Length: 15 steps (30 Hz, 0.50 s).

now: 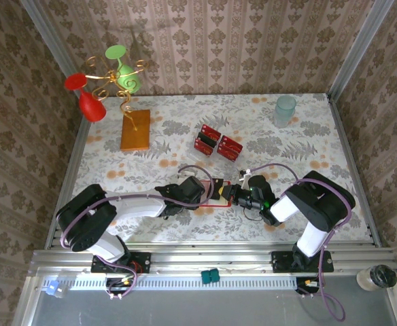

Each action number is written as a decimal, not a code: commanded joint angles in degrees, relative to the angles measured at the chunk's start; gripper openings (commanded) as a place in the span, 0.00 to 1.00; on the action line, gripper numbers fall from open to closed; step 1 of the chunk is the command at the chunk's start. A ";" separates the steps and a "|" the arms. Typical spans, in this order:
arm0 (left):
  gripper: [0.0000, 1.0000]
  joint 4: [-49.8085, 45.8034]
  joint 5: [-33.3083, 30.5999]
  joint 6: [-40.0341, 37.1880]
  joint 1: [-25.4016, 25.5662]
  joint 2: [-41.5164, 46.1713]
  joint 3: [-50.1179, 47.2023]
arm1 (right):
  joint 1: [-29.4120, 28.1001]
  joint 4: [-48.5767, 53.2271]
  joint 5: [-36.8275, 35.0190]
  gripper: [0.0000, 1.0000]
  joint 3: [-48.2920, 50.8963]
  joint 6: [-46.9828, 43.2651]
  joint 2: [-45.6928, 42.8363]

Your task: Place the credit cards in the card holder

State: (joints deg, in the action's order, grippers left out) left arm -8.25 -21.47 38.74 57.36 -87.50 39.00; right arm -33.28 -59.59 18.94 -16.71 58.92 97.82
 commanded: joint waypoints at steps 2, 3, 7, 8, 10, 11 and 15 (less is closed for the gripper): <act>0.70 -1.49 0.00 -0.42 0.47 -0.89 -0.01 | -0.47 2.37 0.54 0.00 0.28 -0.87 -1.59; 0.69 -1.67 -0.35 0.06 0.54 -0.83 -0.24 | -0.47 2.63 0.32 0.00 0.10 -0.83 -2.03; 0.69 -2.38 -1.11 1.17 0.67 -1.23 -0.77 | -0.39 4.55 -0.55 0.00 -0.79 -1.24 -4.21; 0.69 -2.51 -1.28 1.34 0.73 -1.34 -0.85 | -0.30 5.24 -0.72 0.00 -1.10 -1.42 -4.80; 0.68 -2.47 -1.38 1.58 0.86 -1.44 -0.94 | -0.30 6.67 -1.32 0.00 -1.73 -1.92 -5.97; 0.68 -2.47 -1.46 1.62 0.82 -1.53 -1.04 | -0.30 7.23 -1.65 0.00 -2.00 -2.13 -6.38; 0.68 -2.18 -1.57 1.72 0.91 -1.45 -1.32 | -0.29 8.01 -2.41 0.00 -2.77 -2.49 -6.88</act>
State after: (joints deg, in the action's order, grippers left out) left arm -8.38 -21.96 39.44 57.78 -88.14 38.96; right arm -33.32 -53.56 18.31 -18.22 58.22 92.03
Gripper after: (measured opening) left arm 0.683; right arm 0.063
